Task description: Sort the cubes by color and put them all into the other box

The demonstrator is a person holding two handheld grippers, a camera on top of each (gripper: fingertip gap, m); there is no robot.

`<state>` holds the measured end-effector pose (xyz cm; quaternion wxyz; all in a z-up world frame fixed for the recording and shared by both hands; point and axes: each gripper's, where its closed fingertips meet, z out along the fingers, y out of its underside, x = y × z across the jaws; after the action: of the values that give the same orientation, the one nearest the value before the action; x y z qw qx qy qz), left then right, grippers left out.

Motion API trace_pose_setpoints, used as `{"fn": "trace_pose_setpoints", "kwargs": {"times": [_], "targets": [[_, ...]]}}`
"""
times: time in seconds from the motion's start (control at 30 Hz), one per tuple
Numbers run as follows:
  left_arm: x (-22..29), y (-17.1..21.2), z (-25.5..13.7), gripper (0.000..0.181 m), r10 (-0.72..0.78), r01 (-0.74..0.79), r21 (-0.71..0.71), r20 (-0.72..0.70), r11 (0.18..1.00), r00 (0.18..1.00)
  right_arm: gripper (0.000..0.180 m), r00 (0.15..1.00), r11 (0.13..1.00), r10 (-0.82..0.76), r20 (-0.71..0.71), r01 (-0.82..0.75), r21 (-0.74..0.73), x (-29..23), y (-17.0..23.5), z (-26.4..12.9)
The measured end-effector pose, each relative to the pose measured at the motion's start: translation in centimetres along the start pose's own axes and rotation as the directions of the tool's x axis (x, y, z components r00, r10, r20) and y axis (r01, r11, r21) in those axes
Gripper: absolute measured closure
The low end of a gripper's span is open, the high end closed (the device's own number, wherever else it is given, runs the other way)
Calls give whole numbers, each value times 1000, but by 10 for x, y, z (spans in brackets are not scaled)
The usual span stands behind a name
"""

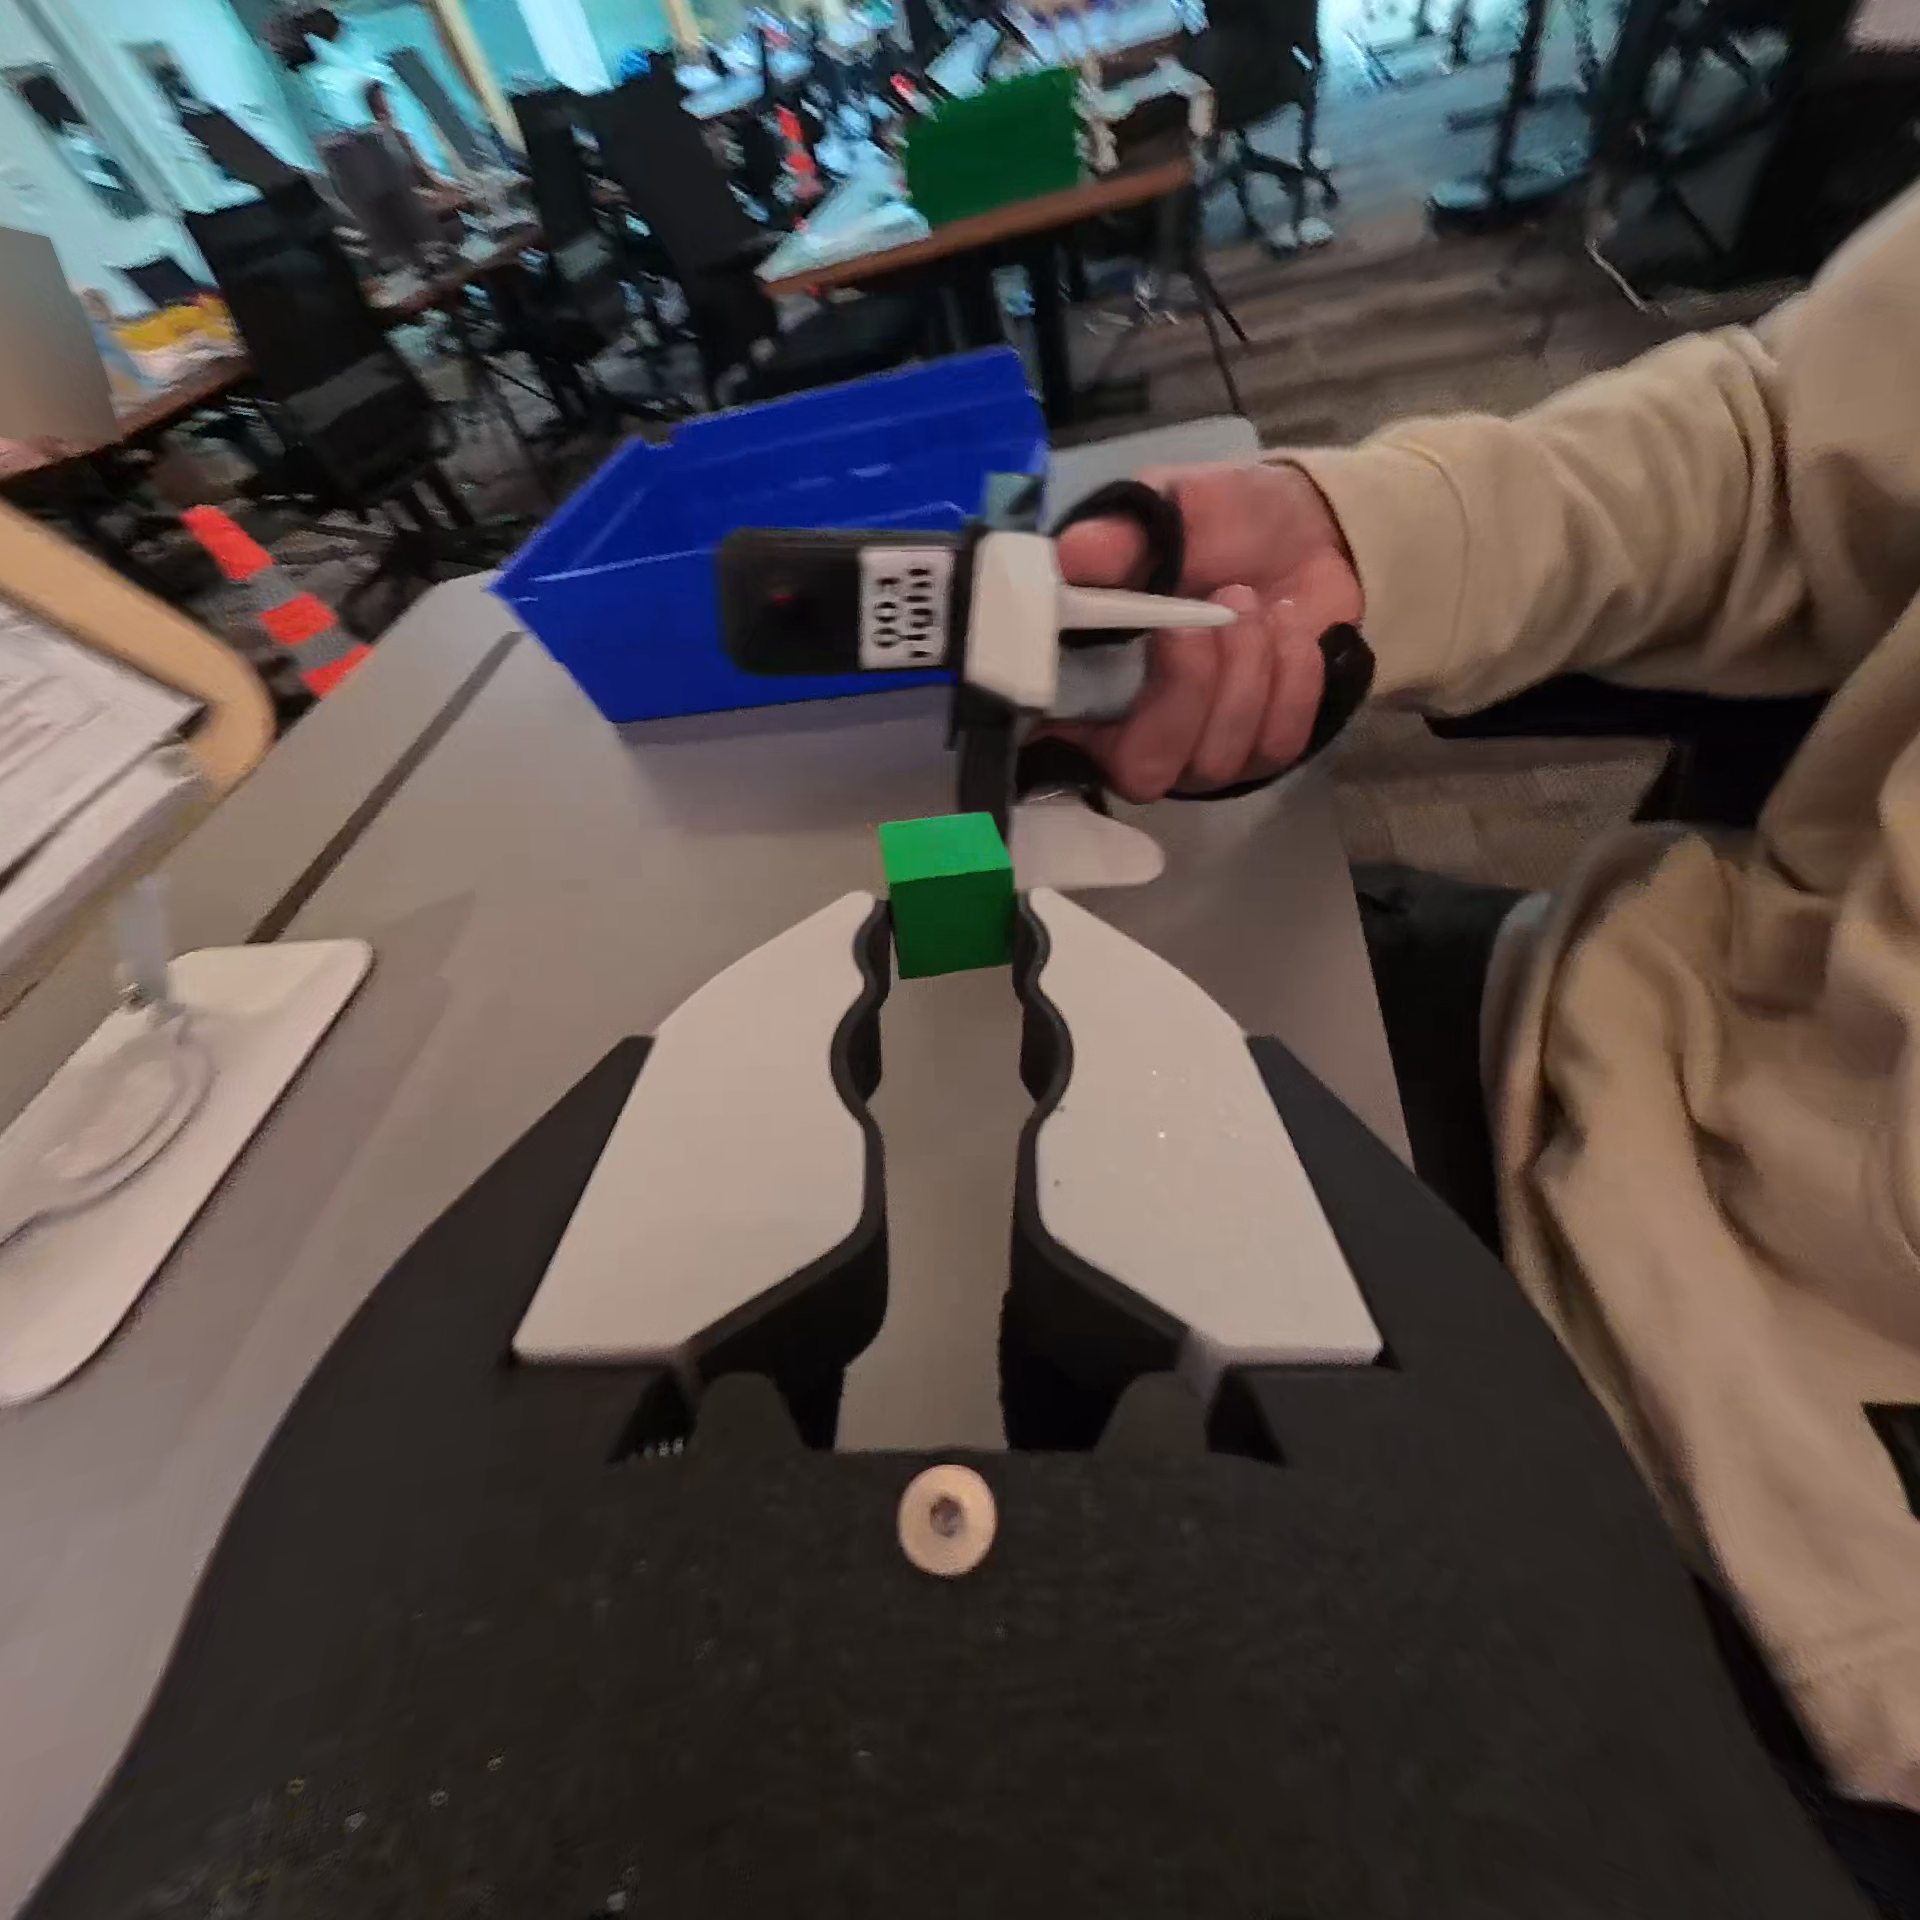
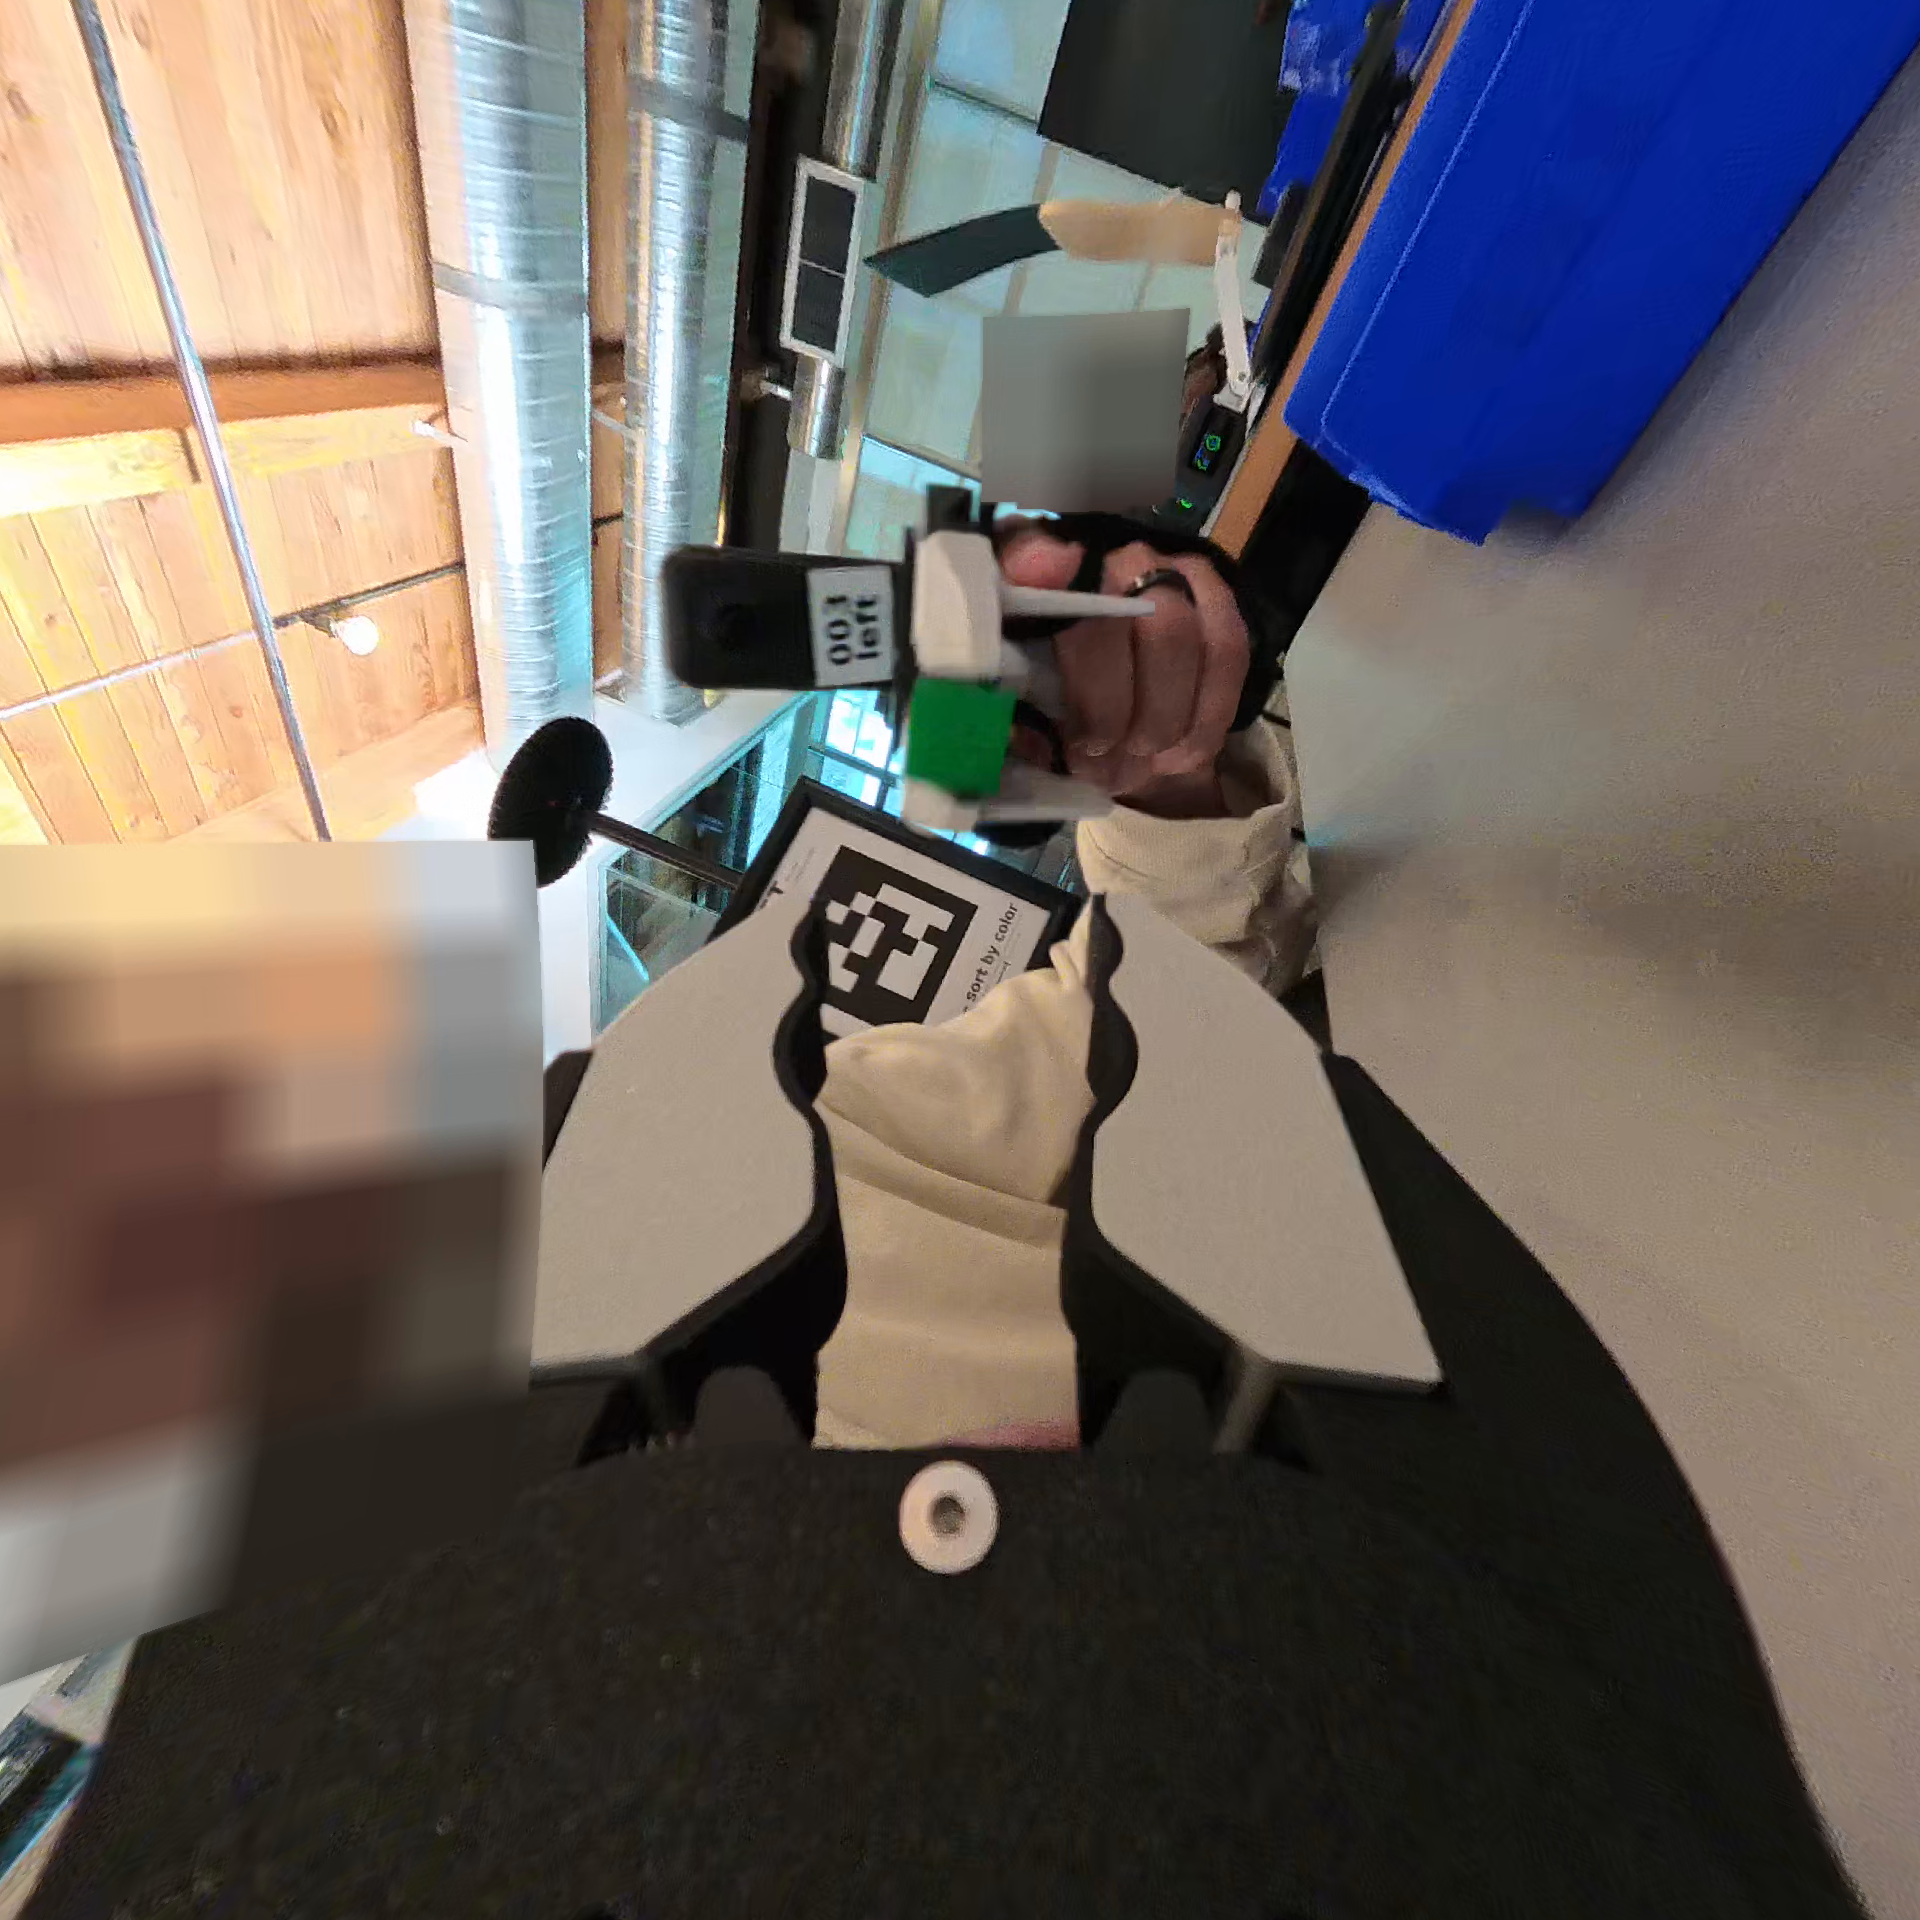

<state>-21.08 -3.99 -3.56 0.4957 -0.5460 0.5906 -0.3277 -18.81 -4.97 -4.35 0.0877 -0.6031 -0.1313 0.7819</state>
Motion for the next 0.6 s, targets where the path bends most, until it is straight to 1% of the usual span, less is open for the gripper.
{"fn": "trace_pose_setpoints", "kwargs": {"times": [0.1,0.13,0.17,0.27,0.3,0.33,0.37,0.4,0.5,0.57,0.6], "targets": [[14,4,33,159,77,-83,-74,-77,994,994,131,1000,1000,3,21,-3,12,1,-3,4],[16,5,42,159,96,-103,-88,-79,991,992,137,1000,1000,0,19,0,19,2,-3,2],[16,6,49,159,110,-117,-99,-78,988,991,156,1000,1000,-14,-4,14,12,6,-2,-1],[14,10,62,159,107,-111,-118,-41,987,993,157,998,998,-44,-50,46,38,11,0,-17],[15,12,63,157,104,-106,-117,-21,987,994,157,996,996,-64,-67,68,51,11,0,-24],[16,15,62,148,98,-98,-115,-5,988,995,157,994,995,-75,-85,80,62,11,1,-30],[19,17,59,139,79,-77,-111,11,991,997,157,991,992,-87,-104,96,83,10,1,-38],[22,20,55,136,43,-41,-97,23,994,999,157,986,987,-107,-128,121,105,7,0,-46],[36,30,37,135,-150,152,-33,56,988,987,157,953,964,-195,-231,230,133,-5,6,-74],[41,47,23,133,-279,284,-26,121,959,953,157,909,937,-269,-317,324,134,-16,15,-93],[44,55,15,130,-319,326,-24,152,945,936,157,886,921,-304,-349,367,131,-24,20,-102]]}}
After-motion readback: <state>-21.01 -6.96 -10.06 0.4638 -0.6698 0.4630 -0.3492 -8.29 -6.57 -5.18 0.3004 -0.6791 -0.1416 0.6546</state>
